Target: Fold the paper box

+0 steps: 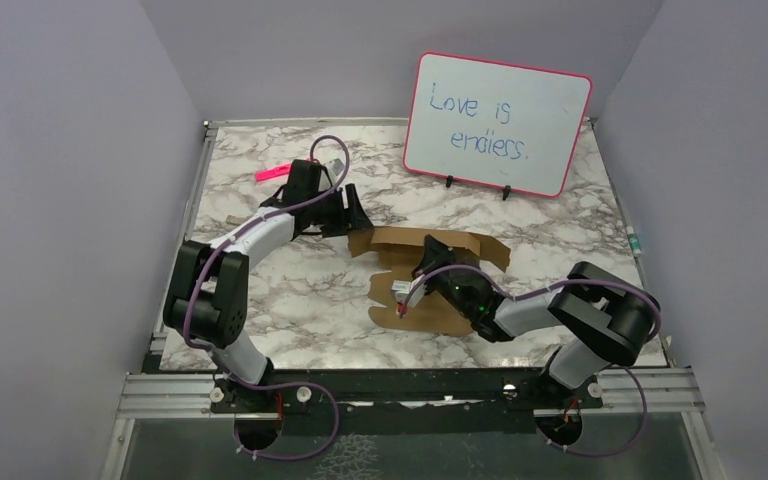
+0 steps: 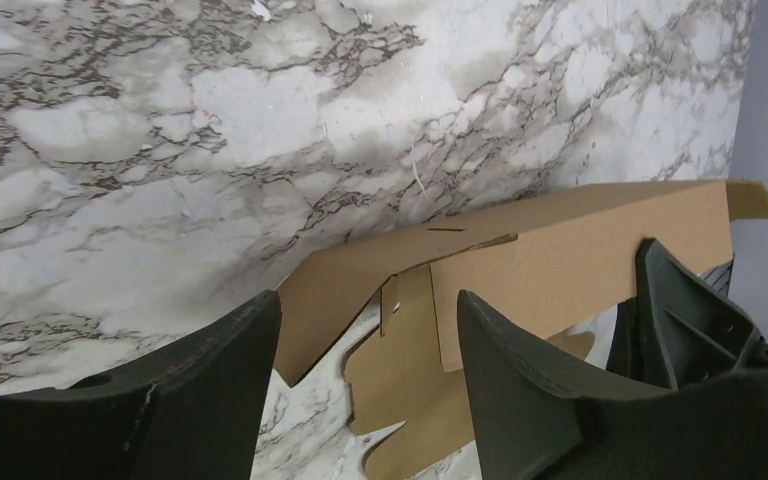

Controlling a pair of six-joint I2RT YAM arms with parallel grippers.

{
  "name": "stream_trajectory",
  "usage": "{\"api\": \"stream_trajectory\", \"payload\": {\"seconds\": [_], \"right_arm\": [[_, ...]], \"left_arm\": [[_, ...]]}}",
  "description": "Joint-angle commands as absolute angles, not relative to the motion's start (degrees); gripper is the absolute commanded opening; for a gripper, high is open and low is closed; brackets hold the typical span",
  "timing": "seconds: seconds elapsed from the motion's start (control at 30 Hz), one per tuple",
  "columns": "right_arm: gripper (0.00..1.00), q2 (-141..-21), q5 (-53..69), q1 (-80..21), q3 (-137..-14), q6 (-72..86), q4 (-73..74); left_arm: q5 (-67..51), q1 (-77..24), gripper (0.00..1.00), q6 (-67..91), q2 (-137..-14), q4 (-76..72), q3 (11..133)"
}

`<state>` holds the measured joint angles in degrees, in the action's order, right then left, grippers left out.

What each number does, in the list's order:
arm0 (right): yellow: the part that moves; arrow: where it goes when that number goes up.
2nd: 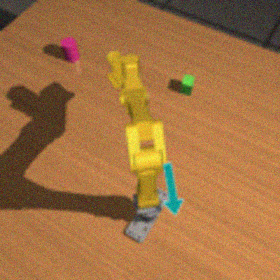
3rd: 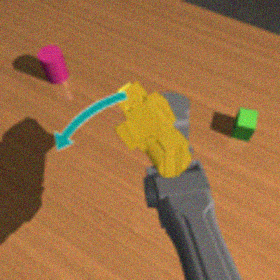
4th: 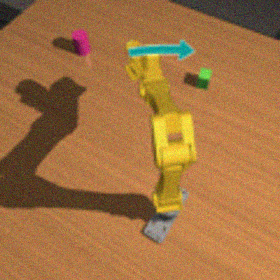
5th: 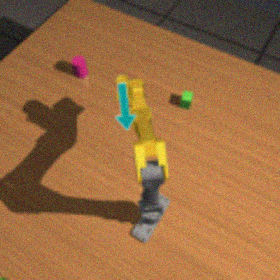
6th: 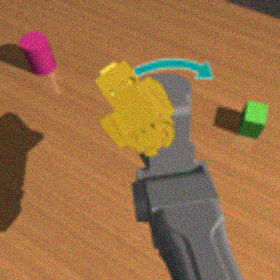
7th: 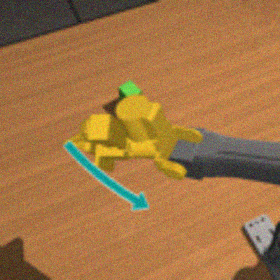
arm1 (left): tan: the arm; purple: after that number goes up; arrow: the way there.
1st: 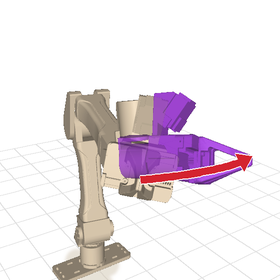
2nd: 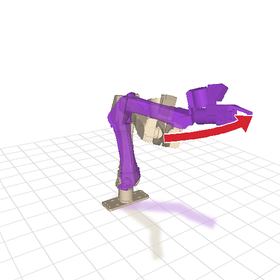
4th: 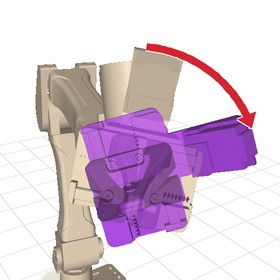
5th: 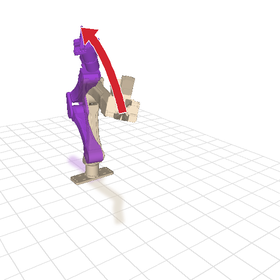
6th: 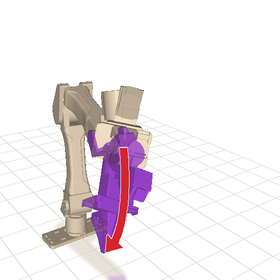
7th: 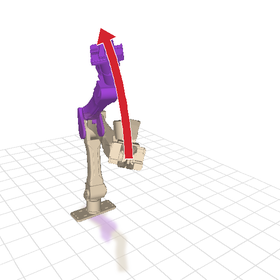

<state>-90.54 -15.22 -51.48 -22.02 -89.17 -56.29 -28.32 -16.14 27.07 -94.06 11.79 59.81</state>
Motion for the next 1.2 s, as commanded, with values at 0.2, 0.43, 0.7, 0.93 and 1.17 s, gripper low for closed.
{"api": "stream_trajectory", "payload": {"seconds": [0.2, 0.43, 0.7, 0.93, 1.17], "right_arm": [[0.03, -93.0, -17.3, -52.5, -21.2, -90.8, -67.0], [0.03, -93.3, -17.4, -52.6, -21.6, -90.8, -68.9], [0.03, -96.6, -19.8, -53.8, -21.8, -90.2, -75.1], [0.03, -99.9, -21.2, -54.9, -20.8, -89.8, -80.8], [0.03, -99.8, -21.1, -55.5, -20.3, -90.4, -81.8]], "left_arm": [[-28.7, -20.4, 0.48, 28.8, -89.9, 7.5, 55.5], [-26.4, -22.1, 0.41, 29.9, -85.8, 6.7, 52.9], [-21.4, -25.0, 0.39, 30.4, -85.2, 5.8, 51.7], [-19.7, -28.6, 0.37, 31.1, -82.9, 4.7, 49.6], [-15.6, -28.7, 0.44, 32.5, -75.5, 5.0, 44.2]]}}
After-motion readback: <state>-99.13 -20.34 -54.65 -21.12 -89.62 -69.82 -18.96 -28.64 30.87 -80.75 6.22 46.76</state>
